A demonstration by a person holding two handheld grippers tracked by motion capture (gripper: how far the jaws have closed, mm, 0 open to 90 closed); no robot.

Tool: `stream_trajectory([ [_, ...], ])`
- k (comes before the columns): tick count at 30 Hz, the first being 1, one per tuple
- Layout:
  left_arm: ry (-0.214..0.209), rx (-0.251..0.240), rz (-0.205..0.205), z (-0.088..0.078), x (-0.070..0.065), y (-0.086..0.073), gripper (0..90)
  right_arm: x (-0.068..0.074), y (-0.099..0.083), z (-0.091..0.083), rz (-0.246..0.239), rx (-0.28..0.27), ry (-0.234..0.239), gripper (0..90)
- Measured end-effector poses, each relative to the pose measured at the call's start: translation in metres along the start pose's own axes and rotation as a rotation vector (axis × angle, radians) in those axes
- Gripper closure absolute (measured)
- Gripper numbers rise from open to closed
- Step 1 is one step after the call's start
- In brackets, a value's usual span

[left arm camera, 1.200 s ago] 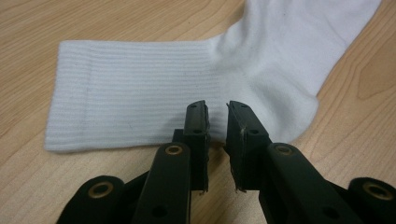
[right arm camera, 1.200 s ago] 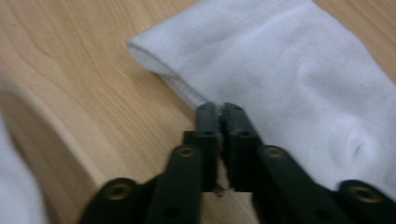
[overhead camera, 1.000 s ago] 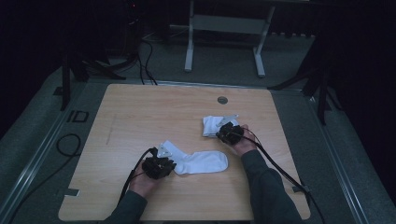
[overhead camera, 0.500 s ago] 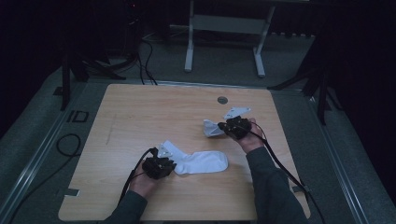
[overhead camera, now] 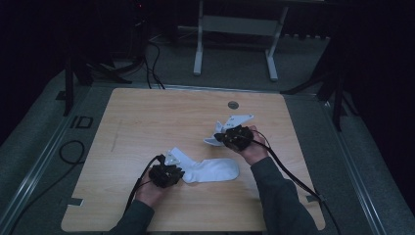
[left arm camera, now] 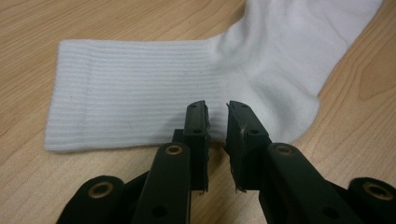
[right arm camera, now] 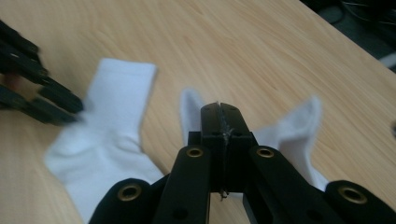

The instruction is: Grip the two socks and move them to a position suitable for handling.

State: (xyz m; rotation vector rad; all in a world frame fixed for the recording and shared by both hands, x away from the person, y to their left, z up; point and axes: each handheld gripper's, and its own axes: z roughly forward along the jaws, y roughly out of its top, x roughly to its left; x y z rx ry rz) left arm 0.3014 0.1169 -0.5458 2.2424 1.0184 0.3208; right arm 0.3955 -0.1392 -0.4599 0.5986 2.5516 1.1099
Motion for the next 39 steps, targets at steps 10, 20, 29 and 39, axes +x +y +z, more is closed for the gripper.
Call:
stream_trajectory([
  [10,0.003,-0.003,-0.005,-0.001,0.001,0.000,78.3,0.024,0.016,0.033,-0.041,0.004,0.067,87.2],
  [20,0.007,-0.010,-0.011,-0.003,0.003,-0.001,78.3,-0.009,-0.003,0.038,0.009,0.074,-0.055,78.9],
  [29,0.008,-0.007,-0.014,-0.002,0.003,-0.001,78.3,-0.048,-0.053,0.056,0.095,0.215,-0.196,85.8],
  [39,0.007,-0.006,-0.012,-0.002,0.003,-0.001,78.3,-0.064,-0.076,0.053,0.154,0.268,-0.249,88.3],
])
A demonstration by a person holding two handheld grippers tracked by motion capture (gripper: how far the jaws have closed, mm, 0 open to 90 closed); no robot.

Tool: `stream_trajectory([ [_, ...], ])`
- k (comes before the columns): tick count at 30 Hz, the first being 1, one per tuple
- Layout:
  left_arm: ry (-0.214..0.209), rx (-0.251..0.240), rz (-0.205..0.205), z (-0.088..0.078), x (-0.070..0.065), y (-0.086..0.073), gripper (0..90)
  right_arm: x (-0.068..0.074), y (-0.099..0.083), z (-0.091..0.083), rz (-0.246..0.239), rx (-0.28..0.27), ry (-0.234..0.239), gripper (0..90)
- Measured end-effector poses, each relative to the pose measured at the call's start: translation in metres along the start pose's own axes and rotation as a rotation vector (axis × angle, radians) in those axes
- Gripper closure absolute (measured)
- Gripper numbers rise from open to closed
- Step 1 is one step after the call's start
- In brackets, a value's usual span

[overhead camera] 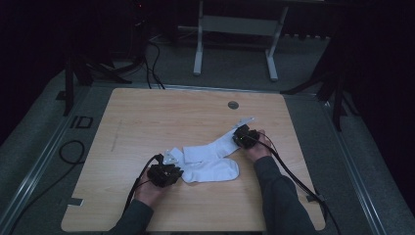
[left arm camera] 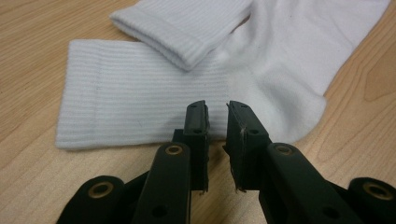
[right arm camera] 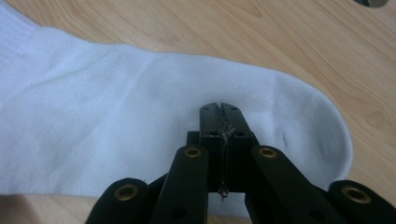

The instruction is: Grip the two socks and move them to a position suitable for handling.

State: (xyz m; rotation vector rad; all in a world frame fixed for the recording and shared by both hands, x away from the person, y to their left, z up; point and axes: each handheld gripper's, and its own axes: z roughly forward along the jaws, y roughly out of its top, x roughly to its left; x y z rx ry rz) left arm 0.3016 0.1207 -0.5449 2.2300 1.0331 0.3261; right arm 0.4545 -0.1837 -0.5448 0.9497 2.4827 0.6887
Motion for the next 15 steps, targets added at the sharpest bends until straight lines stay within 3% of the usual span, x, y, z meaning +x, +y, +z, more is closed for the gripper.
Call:
stream_trajectory([
  [15,-0.002,0.001,-0.001,0.001,0.000,0.000,78.3,-0.021,-0.040,-0.026,0.091,0.031,-0.049,82.5],
])
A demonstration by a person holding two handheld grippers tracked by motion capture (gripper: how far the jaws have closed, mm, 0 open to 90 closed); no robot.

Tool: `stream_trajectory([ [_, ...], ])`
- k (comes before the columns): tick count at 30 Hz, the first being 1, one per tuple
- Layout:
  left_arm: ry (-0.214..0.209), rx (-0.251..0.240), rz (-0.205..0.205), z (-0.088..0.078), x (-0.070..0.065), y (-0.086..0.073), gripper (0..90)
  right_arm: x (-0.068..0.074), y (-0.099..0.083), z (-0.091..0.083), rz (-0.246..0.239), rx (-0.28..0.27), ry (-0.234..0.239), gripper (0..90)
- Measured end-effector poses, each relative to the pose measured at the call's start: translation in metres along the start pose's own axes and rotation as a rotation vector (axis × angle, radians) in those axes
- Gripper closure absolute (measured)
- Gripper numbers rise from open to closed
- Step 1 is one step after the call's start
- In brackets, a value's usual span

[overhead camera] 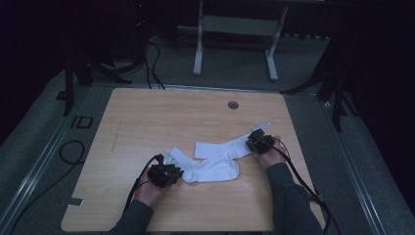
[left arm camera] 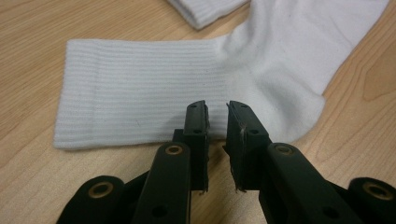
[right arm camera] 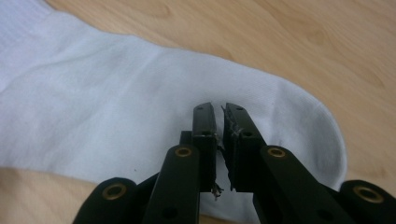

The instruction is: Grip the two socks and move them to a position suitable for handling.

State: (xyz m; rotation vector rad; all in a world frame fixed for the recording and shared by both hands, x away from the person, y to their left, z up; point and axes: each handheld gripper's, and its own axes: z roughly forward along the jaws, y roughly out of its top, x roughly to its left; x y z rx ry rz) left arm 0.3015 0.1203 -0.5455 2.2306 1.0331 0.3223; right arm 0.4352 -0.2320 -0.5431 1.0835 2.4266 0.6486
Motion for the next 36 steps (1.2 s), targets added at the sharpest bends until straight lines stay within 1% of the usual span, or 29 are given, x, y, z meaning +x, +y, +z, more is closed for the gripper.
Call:
stream_trajectory([
  [2,-0.001,-0.001,-0.001,0.000,0.000,0.000,78.3,-0.003,-0.006,-0.004,0.022,0.002,-0.005,82.2],
  [4,0.000,-0.001,-0.001,0.000,0.000,0.000,78.3,-0.004,-0.012,-0.007,0.042,-0.003,0.002,81.6],
  [8,-0.001,-0.005,-0.003,0.000,0.000,0.000,78.3,-0.002,-0.023,-0.014,0.067,-0.012,-0.001,81.0],
  [11,-0.001,-0.001,0.000,0.000,0.000,0.000,78.3,0.001,-0.030,-0.020,0.072,-0.012,0.006,79.7],
  [13,-0.001,-0.003,-0.002,0.000,0.000,0.000,78.3,0.003,-0.032,-0.023,0.061,-0.001,0.009,77.9],
  [15,0.000,-0.001,0.000,0.000,0.000,0.000,78.3,0.006,-0.032,-0.027,0.032,-0.001,0.013,74.9],
  [18,0.000,0.002,0.002,0.001,0.000,0.000,78.3,0.009,-0.026,-0.033,-0.002,-0.033,0.022,69.8],
  [21,-0.002,0.003,0.002,0.001,0.000,0.000,78.3,0.013,-0.013,-0.041,-0.045,-0.083,0.054,66.2],
  [25,-0.003,0.003,0.000,0.001,0.000,0.000,78.3,0.022,0.007,-0.045,-0.130,-0.117,0.098,63.8],
  [27,-0.002,0.001,-0.001,0.001,0.000,0.000,78.3,0.027,0.017,-0.045,-0.173,-0.116,0.112,63.1],
  [30,-0.002,0.001,-0.001,0.001,0.001,0.000,78.3,0.034,0.029,-0.042,-0.223,-0.113,0.133,62.9],
  [32,-0.004,0.001,0.000,0.001,0.000,0.000,78.3,0.037,0.035,-0.038,-0.249,-0.113,0.147,62.9],
  [33,-0.004,0.001,0.000,0.001,0.000,0.000,78.2,0.037,0.035,-0.038,-0.249,-0.113,0.147,62.9],
  [34,-0.004,0.001,0.000,0.001,0.000,0.000,78.3,0.040,0.040,-0.034,-0.276,-0.104,0.156,63.0],
  [36,-0.003,0.000,0.001,0.001,0.000,0.000,78.3,0.042,0.042,-0.032,-0.284,-0.102,0.160,62.9],
])
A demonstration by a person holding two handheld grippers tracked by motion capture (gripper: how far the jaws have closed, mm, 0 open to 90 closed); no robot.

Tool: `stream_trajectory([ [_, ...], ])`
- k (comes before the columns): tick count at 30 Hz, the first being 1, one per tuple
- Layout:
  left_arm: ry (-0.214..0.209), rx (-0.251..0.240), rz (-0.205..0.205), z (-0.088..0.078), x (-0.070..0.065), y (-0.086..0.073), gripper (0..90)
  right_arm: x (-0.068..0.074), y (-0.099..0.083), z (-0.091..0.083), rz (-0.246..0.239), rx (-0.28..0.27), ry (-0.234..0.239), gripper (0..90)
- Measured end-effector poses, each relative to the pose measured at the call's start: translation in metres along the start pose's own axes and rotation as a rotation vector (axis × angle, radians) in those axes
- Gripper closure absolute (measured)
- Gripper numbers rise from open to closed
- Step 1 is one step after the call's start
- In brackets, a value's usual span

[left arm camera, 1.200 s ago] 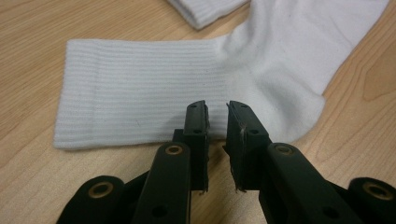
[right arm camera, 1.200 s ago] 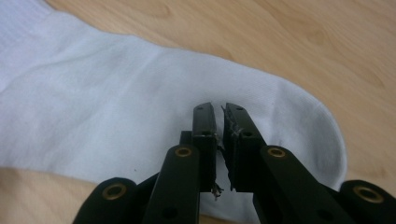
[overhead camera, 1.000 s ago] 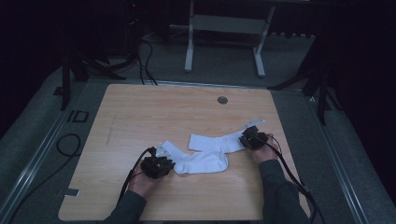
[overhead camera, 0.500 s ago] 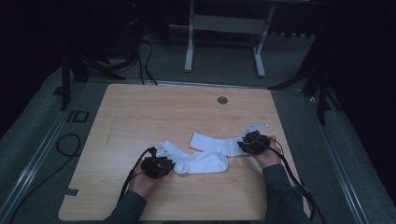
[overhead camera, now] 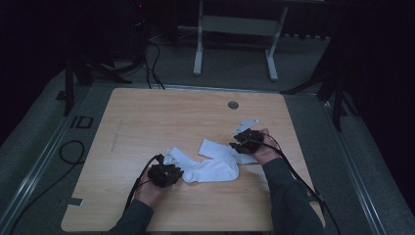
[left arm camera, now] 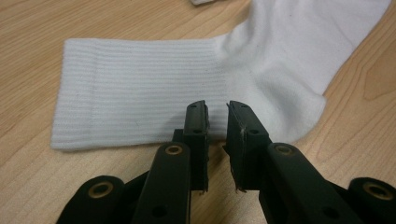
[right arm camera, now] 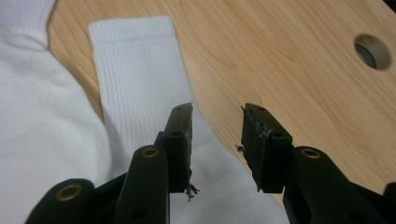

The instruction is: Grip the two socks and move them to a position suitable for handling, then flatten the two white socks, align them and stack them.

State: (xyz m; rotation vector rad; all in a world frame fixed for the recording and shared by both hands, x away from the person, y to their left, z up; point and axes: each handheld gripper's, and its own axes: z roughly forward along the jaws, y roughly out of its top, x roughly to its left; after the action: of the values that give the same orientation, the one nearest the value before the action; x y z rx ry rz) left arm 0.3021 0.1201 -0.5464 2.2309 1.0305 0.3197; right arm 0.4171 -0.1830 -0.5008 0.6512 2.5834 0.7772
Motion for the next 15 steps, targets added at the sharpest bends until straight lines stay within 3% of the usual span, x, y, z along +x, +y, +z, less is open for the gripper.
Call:
stream_trajectory([
  [9,0.000,-0.003,-0.003,0.000,0.000,0.000,78.1,0.003,0.014,0.023,-0.059,0.022,0.068,63.1],
  [15,-0.001,-0.003,-0.004,-0.001,0.001,0.000,78.1,0.012,0.024,0.035,-0.100,0.044,0.107,60.2],
])
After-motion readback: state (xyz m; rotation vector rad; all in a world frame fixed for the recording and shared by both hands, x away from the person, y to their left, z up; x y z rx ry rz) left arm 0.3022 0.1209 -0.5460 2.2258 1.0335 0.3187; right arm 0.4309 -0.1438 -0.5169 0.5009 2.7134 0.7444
